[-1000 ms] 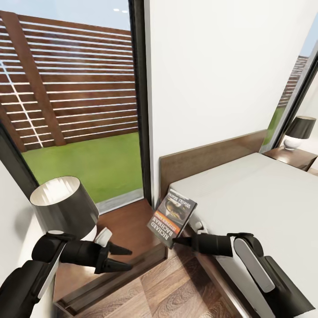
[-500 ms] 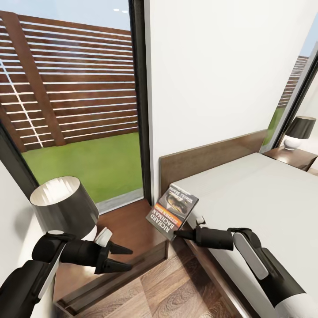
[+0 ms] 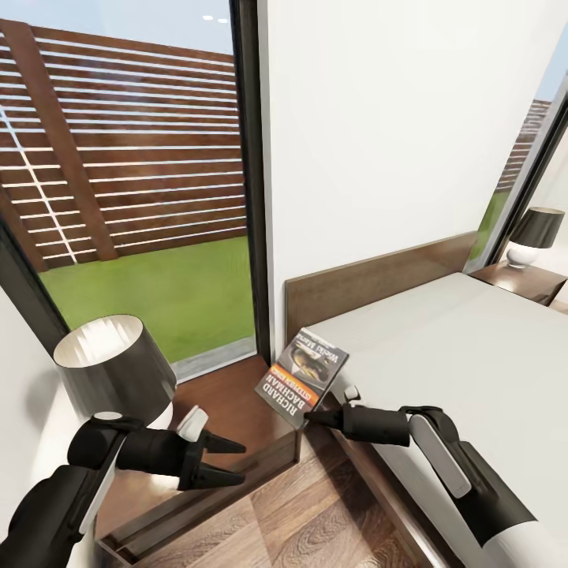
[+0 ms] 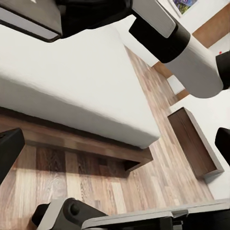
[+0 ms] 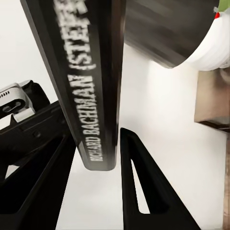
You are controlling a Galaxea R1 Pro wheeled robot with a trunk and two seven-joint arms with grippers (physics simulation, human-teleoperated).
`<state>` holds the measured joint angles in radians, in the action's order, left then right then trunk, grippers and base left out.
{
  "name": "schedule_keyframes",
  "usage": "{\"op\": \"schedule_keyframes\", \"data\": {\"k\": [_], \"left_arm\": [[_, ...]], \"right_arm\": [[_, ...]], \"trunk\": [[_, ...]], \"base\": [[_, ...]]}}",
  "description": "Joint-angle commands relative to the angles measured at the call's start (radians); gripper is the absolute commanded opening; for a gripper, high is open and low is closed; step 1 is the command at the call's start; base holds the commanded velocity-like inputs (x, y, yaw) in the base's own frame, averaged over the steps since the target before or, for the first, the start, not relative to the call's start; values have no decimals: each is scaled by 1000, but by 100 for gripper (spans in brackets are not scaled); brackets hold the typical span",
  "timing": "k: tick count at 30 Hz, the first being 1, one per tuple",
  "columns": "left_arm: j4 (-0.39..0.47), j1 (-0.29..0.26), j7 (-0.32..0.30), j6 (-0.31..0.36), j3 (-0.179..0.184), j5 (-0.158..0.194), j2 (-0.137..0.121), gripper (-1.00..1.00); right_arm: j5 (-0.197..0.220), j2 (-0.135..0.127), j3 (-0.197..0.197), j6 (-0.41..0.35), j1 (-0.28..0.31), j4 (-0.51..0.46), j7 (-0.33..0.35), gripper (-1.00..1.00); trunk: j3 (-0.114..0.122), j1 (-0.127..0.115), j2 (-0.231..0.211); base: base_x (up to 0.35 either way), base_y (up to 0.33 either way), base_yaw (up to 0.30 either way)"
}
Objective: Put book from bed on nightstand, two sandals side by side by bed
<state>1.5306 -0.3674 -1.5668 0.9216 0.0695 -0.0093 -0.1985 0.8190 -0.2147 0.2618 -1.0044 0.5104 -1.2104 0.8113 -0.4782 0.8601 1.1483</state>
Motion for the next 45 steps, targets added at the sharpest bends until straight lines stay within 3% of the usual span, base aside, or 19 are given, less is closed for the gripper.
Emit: {"op": "schedule_keyframes", "data": {"k": [1, 11, 35, 45], "left_arm": [[0, -1, -4, 10, 1, -1, 0, 100], [0, -1, -4, 8, 1, -1, 3, 100], [0, 1, -4, 7, 5, -2, 5, 100], [0, 1, -4, 7, 7, -3, 6, 100]], "right_arm": [[-2, 1, 2, 0, 1, -3, 2, -100], [-7, 4, 1, 16, 1, -11, -3, -100], [-7, 5, -1, 18, 1, -15, 3, -100], [1, 3, -5, 18, 0, -15, 6, -100]], "trunk": [[-1, 0, 1], [-3, 0, 1], [-22, 0, 1], [-23, 0, 1]], "base": [[0, 0, 0], [0, 0, 29], [-1, -1, 161], [-74, -154, 27]]}}
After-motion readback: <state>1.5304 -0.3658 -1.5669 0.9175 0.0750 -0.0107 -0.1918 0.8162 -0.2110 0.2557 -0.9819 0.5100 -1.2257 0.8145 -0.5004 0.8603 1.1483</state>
